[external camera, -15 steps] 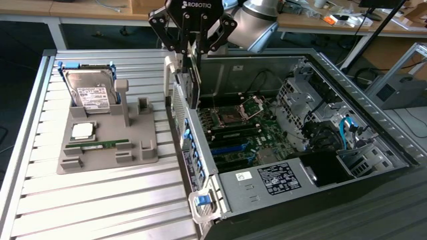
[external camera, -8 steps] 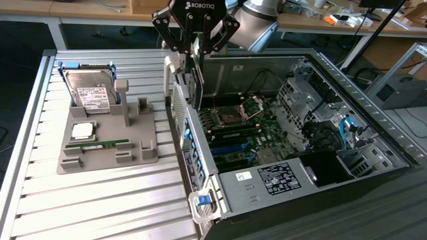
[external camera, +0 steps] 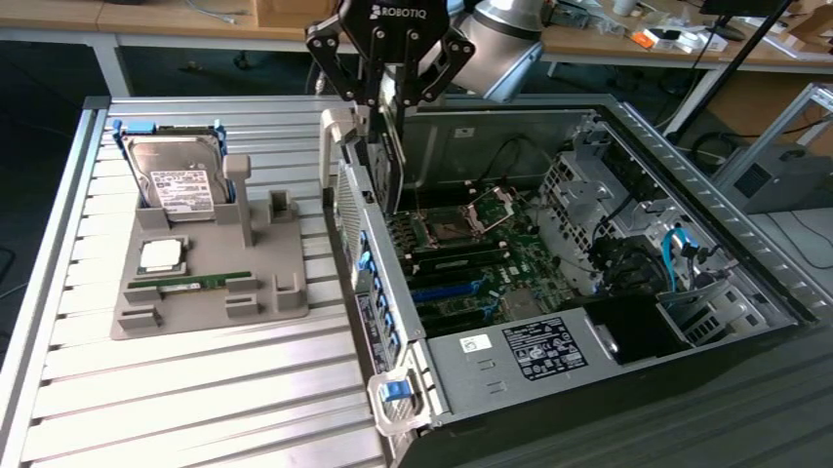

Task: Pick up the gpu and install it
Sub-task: 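Pick up the gpu and move the gpu toward the slot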

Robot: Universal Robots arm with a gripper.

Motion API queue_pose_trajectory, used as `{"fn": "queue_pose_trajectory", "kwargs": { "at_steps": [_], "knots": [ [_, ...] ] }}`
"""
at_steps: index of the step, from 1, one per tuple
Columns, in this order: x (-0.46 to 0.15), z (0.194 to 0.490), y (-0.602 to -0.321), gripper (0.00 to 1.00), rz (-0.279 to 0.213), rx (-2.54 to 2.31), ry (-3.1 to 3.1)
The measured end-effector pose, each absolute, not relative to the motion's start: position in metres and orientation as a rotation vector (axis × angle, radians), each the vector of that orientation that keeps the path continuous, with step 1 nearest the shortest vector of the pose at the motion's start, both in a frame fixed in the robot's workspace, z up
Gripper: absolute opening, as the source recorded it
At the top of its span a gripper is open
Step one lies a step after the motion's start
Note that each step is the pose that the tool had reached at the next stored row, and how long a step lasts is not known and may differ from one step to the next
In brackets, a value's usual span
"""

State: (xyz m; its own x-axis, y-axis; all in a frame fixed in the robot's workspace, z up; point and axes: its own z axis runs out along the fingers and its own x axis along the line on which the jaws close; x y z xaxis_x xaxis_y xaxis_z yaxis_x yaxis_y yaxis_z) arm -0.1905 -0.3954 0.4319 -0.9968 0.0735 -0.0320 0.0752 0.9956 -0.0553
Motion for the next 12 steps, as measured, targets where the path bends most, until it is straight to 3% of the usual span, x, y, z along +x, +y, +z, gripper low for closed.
{"fn": "queue_pose_trajectory", "kwargs": {
  "at_steps": [12],
  "knots": [
    [-0.1803,0.4311,-0.3955,0.27,-0.088,0.116,3.108]
  ]
}}
